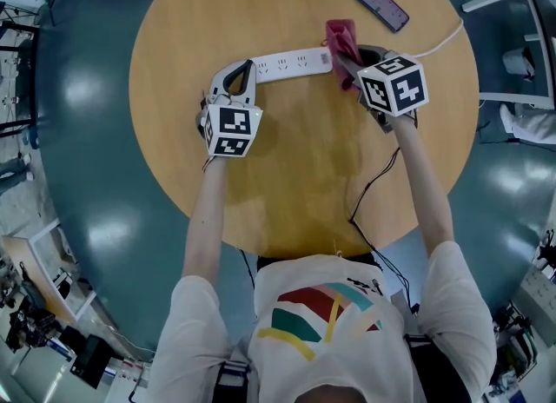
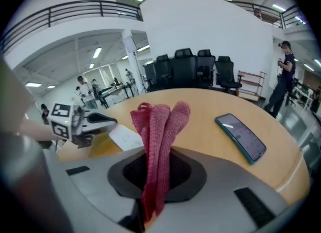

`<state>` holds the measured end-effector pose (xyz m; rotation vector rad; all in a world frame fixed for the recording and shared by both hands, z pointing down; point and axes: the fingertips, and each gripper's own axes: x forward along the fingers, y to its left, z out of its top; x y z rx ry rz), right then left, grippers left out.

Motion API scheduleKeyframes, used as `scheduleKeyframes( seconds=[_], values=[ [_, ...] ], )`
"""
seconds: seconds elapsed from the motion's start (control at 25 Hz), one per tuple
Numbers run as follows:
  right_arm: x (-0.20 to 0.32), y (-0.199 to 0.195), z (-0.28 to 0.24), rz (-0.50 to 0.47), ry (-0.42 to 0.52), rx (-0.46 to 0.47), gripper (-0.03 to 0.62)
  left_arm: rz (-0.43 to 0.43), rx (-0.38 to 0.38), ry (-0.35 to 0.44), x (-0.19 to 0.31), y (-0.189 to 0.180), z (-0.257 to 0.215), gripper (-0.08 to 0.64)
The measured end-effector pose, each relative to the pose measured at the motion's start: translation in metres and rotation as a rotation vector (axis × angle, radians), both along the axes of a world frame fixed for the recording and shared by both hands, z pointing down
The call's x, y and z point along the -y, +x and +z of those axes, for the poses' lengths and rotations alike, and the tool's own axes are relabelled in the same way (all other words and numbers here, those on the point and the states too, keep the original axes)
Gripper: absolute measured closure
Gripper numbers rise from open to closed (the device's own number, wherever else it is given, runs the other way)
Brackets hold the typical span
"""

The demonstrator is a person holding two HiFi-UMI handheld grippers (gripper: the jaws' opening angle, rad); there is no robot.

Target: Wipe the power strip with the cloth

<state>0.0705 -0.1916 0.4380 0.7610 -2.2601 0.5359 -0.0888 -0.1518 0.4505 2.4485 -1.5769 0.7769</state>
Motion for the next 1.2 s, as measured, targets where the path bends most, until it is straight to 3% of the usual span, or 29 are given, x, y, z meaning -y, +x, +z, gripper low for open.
scheduleKeyframes(
  seconds=[0.12, 0.32, 0.48, 0.68, 0.84, 1.0, 1.2],
  values=[
    [-0.040, -0.036, -0.023, -0.226, 0.153, -0.005, 0.554, 0.047, -0.048, -0.009, 0.003, -0.002, -0.002, 0.526],
    [-0.093, -0.097, 0.005, -0.671, 0.485, -0.301, 0.552, 0.122, -0.075, -0.031, 0.006, 0.003, 0.001, 0.526],
    [-0.110, -0.123, 0.031, -0.887, 0.681, -0.500, 0.552, 0.137, -0.081, -0.045, 0.004, 0.003, -0.001, 0.526],
    [-0.100, -0.146, 0.037, -0.942, 0.819, -0.604, 0.552, 0.137, -0.113, -0.090, 0.005, -0.002, 0.005, 0.526],
    [-0.099, -0.155, 0.042, -0.942, 0.816, -0.600, 0.552, 0.119, -0.129, -0.095, 0.005, -0.006, 0.009, 0.526],
    [-0.099, -0.158, 0.045, -0.916, 0.814, -0.595, 0.552, 0.145, -0.061, -0.096, -0.001, -0.009, 0.015, 0.526],
    [-0.099, -0.156, 0.044, -0.887, 0.783, -0.554, 0.552, 0.098, -0.167, -0.017, 0.002, -0.005, -0.013, 0.526]
  ],
)
